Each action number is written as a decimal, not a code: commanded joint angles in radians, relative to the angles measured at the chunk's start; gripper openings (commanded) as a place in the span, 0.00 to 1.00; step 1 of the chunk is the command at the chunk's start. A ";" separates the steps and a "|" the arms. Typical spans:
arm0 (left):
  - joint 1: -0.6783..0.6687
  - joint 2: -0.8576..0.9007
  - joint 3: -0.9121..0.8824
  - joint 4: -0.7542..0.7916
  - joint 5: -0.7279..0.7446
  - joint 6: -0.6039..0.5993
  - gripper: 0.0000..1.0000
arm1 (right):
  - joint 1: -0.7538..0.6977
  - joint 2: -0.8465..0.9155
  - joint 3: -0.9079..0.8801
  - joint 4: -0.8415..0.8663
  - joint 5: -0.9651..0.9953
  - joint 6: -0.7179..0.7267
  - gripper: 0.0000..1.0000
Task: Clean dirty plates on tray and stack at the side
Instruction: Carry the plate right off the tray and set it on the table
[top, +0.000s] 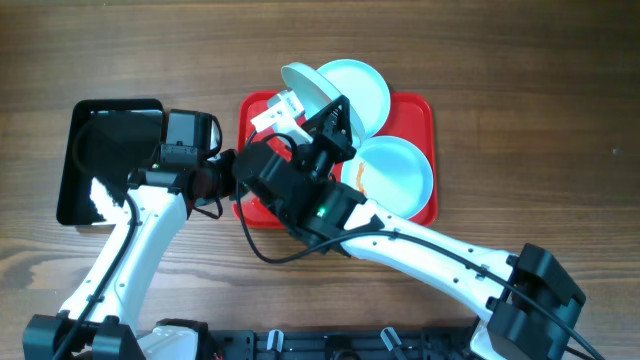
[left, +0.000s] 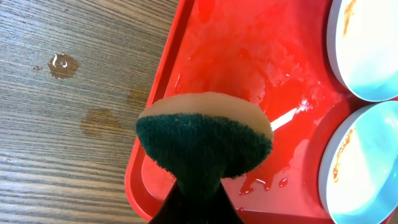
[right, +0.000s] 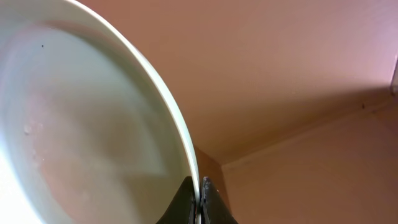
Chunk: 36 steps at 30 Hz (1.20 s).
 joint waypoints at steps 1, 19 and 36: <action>0.004 -0.010 -0.005 0.005 0.012 0.020 0.04 | 0.031 0.013 -0.021 -0.018 -0.005 0.129 0.04; 0.004 -0.010 -0.005 -0.004 0.012 0.020 0.04 | -0.208 -0.317 0.058 -0.449 -0.713 0.842 0.04; -0.057 -0.010 -0.005 0.031 0.084 0.020 0.04 | -1.135 -0.288 0.025 -0.702 -1.392 0.858 0.04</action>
